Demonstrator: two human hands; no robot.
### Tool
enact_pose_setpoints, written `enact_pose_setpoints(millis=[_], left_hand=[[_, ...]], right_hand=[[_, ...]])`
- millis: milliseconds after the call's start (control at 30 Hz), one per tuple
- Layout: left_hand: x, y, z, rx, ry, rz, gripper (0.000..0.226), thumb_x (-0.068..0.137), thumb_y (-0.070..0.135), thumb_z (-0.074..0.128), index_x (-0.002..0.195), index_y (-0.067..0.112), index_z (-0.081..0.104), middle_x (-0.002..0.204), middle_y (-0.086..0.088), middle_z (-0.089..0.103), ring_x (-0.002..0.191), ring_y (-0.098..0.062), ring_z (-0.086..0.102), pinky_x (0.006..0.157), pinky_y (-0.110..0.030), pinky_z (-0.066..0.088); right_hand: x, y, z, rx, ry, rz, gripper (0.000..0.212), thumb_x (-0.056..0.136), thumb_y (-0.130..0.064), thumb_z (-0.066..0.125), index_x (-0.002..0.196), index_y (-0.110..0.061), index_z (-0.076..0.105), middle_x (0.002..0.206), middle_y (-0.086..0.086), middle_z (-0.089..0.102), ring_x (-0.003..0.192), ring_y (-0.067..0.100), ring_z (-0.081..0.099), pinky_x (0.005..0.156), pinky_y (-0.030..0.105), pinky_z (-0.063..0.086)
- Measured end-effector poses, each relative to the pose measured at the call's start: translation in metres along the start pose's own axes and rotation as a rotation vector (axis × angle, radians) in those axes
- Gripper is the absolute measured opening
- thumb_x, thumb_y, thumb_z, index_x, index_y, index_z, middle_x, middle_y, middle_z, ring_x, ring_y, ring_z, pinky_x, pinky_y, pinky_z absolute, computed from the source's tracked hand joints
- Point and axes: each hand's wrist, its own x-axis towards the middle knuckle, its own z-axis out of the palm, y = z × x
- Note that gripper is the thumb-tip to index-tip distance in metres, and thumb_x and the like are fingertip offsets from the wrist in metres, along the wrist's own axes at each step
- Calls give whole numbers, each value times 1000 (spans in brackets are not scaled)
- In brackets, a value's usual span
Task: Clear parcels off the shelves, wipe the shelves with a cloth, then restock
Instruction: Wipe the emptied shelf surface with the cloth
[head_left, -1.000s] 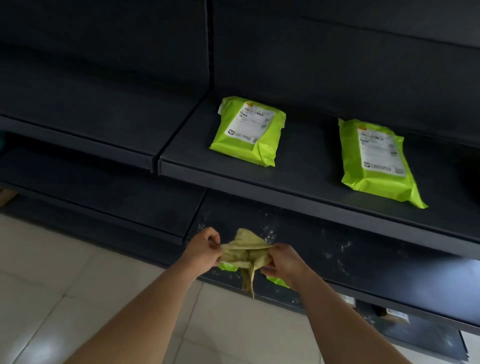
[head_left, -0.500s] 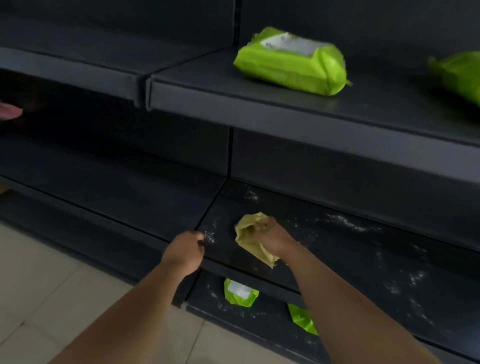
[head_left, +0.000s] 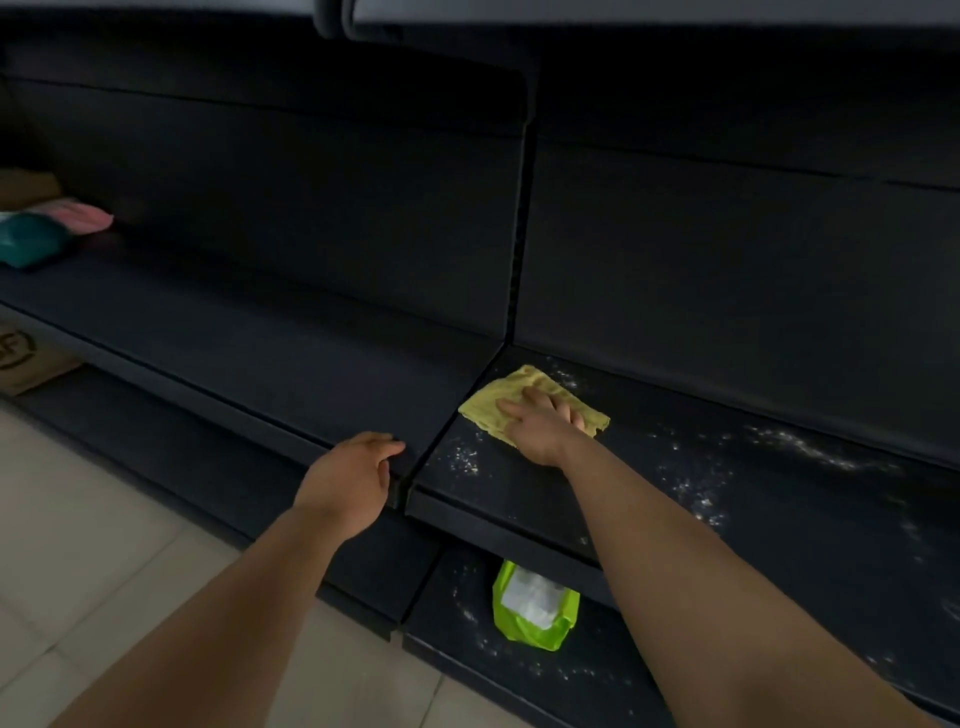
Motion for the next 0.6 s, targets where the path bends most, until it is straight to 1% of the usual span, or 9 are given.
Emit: enact_pose_setpoints(millis=[100,167,233,300,400,467,500,533,600], left_hand=[[0,-9,0,-98,-8,-30,41,101,16,35,138,27,48,147,14,41,130,-11,44,97,-17,35],[0,-14,0,-151,-12,-41,42,100,13,35,138,27,48,147,13,42,130,-11,45,97,-15,34],[0,-15,-1,-174,-20,-41,44,100,11,35,138,27,49,146,12,43,126,-14,49,99,-21,39],[-1,-15,-2,-198,-27,-51,45,99,9,34,137,26,49,146,12,43,118,-21,56,97,-29,44],[0,-13,-4,-230,-27,-70,46,99,7,32,137,25,51,145,10,45,111,-27,59,92,-32,47],[2,-13,-4,-244,-20,-96,46,99,8,31,136,26,51,142,7,48,93,-25,64,76,-28,52],[3,-13,-5,-247,-19,-107,46,99,8,30,136,26,52,140,5,50,82,-21,63,64,-21,50],[3,-13,-6,-247,-21,-111,47,99,7,30,136,26,52,140,4,50,78,-18,61,60,-18,48],[2,-11,-6,-245,-34,-100,48,98,5,30,137,24,51,144,2,47,96,-24,62,77,-24,52]], right_hand=[[11,-17,3,77,-18,-21,53,95,-26,34,143,-49,32,161,-7,0,146,30,-4,117,46,-5],[15,-23,5,176,-23,-16,50,94,-44,37,144,-42,35,161,-6,2,147,29,-4,118,46,-4],[15,-29,8,195,-16,-77,47,92,-55,43,136,-41,49,159,-7,11,146,28,0,117,46,-2],[10,-33,16,167,16,-192,33,89,-54,52,119,-44,62,154,-9,22,144,26,9,116,44,-2],[2,-38,26,244,37,-276,25,82,-45,67,107,-43,68,145,-12,34,139,19,17,114,41,-1],[-4,-39,33,286,22,-308,25,78,-41,72,102,-44,70,141,-14,36,137,16,19,114,39,-1],[-7,-39,35,291,11,-324,25,78,-40,73,102,-44,70,139,-15,37,137,16,19,115,39,-1],[-9,-38,36,291,1,-340,25,79,-38,73,103,-44,70,137,-16,37,136,15,19,117,39,0],[-15,-35,38,308,-35,-368,25,81,-33,72,103,-43,70,130,-17,39,135,14,23,118,41,5]])
